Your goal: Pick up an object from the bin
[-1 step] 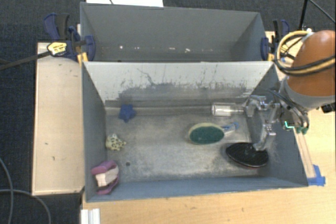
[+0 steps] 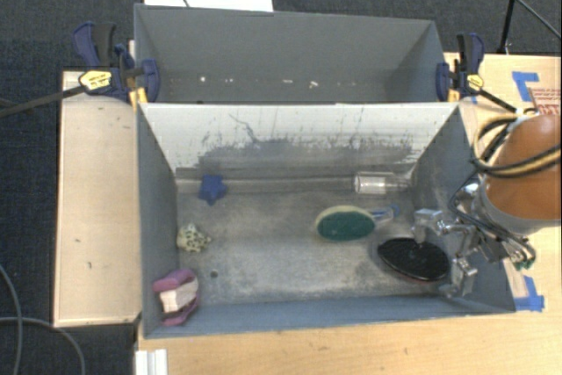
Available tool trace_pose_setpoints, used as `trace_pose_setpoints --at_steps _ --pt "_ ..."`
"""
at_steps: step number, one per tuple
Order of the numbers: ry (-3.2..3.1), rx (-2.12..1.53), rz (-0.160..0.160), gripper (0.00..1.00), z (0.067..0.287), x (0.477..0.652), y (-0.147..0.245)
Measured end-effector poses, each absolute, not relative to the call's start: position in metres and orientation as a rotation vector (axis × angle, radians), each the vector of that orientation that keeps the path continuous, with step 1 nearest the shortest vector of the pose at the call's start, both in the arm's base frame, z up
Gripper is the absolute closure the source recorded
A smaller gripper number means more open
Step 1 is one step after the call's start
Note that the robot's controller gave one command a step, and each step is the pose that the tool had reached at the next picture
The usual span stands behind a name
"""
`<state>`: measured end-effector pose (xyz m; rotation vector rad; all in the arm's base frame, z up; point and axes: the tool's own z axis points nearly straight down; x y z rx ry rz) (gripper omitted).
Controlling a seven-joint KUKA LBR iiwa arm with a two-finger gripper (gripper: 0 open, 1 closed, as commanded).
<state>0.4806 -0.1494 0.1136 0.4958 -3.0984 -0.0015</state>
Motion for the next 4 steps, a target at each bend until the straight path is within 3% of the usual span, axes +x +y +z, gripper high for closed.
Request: trace_pose_setpoints --at_steps 1,2,3,4 --pt "-3.102 0.505 0.0 1.0 0.115 0.483 -0.148" --pt "-3.101 0.511 0.001 0.0 0.115 0.483 -0.148" --pt "-3.097 0.561 -0.001 0.0 0.107 0.51 -0.121" --pt "-3.162 -0.085 0.003 0.0 0.075 0.532 -0.103"
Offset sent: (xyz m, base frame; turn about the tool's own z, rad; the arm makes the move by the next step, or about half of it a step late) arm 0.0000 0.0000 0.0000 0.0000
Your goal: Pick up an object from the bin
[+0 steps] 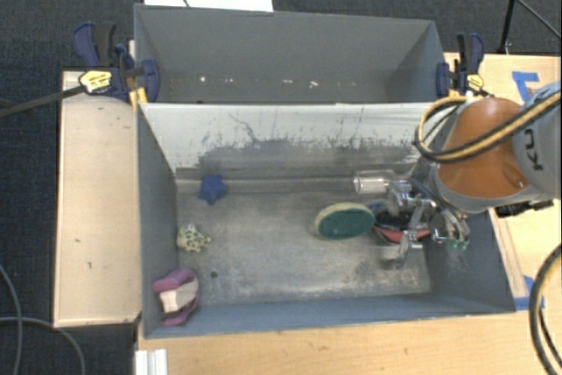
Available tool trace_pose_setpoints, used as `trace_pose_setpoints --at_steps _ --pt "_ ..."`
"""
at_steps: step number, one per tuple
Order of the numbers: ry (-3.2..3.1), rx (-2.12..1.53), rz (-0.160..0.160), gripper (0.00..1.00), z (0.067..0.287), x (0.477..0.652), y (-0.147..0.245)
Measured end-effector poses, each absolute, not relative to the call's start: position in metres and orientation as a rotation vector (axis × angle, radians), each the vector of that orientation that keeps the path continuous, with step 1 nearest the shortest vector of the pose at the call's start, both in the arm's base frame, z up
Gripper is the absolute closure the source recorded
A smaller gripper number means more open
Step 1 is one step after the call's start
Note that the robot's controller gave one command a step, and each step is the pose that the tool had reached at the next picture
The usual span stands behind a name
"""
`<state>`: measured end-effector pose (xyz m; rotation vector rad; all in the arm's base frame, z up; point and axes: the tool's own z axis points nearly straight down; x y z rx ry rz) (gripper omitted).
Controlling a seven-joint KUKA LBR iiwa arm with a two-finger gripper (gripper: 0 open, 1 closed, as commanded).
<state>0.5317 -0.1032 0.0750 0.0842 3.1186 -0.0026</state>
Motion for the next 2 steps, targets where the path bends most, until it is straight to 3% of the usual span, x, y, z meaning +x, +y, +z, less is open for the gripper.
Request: trace_pose_setpoints --at_steps 1,2 --pt "3.121 0.077 -0.003 1.0 0.075 0.531 -0.104" --pt "3.131 -0.003 -0.002 1.0 0.242 0.542 -0.084"
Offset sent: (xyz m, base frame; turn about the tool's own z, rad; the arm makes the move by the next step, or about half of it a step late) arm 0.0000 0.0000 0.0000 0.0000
